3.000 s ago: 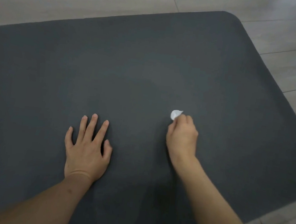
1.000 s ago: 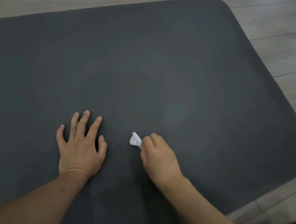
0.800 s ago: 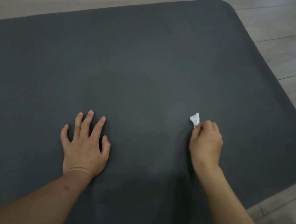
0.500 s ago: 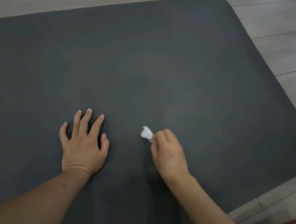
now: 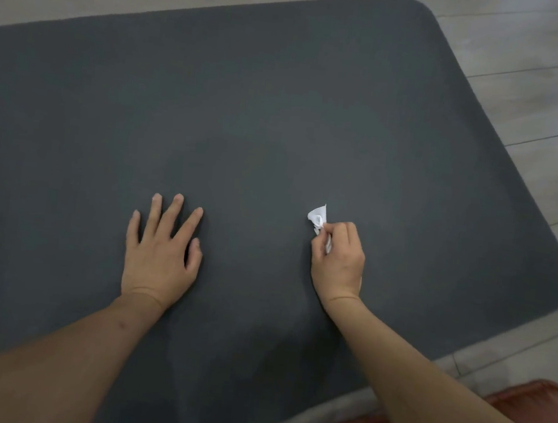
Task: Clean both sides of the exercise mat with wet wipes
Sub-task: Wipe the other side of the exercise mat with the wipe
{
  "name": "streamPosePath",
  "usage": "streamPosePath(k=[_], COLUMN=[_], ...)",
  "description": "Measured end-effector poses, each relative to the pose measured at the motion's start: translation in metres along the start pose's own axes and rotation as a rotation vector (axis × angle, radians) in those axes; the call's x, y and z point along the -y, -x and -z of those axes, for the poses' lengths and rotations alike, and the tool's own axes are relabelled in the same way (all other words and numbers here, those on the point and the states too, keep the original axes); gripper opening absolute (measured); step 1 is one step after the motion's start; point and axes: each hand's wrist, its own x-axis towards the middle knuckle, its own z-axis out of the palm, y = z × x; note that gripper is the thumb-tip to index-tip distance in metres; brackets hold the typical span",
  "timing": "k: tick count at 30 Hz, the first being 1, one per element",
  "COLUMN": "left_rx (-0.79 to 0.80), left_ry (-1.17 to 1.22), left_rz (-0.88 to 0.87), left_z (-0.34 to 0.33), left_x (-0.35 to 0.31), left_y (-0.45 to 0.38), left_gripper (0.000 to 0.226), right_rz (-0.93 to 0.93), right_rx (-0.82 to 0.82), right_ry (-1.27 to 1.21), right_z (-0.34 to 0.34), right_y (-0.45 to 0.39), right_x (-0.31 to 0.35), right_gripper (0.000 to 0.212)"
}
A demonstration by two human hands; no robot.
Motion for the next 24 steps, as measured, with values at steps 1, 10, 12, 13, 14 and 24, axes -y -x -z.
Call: streamPosePath(k=[1,10,12,13,14,24], left_rx=[0.015,0.041,0.039,0.032,0.017,0.021], left_ry=[-0.007,-0.073,-0.078,-0.067,-0.065,-0.064], left_rz=[-0.030,-0.015,-0.030,-0.028,-0.031,-0.058], left_z=[0.001,-0.012,-0.012,-0.013,-0.014,-0.015], left_x=[-0.001,-0.012,-0.011,-0.011,-0.011,-0.008], left_y=[0.011,0.084,0.085,0.087,0.088,0.082], left_gripper=[0.062,0.061,0.061,0.061,0.061,0.062], right_rz=[0.001,0.005,-0.047,-0.078,-0.075,0.029], right_rx=[-0.007,-0.019,-0.033,-0.041,-0.028,0.199], right_ry=[0.007,0.008,0.029,0.031,0.028,0.288], right_z=[0.000,-0.003,-0.002,-0.003,-0.006,0.029], right_y=[-0.001,-0.002,-0.002,0.004,0.016,-0.026], right_x=[0.001,-0.006,0.000,0.011,0.028,-0.015], right_gripper=[0.011,0.014,0.011,0.010,0.009,0.014])
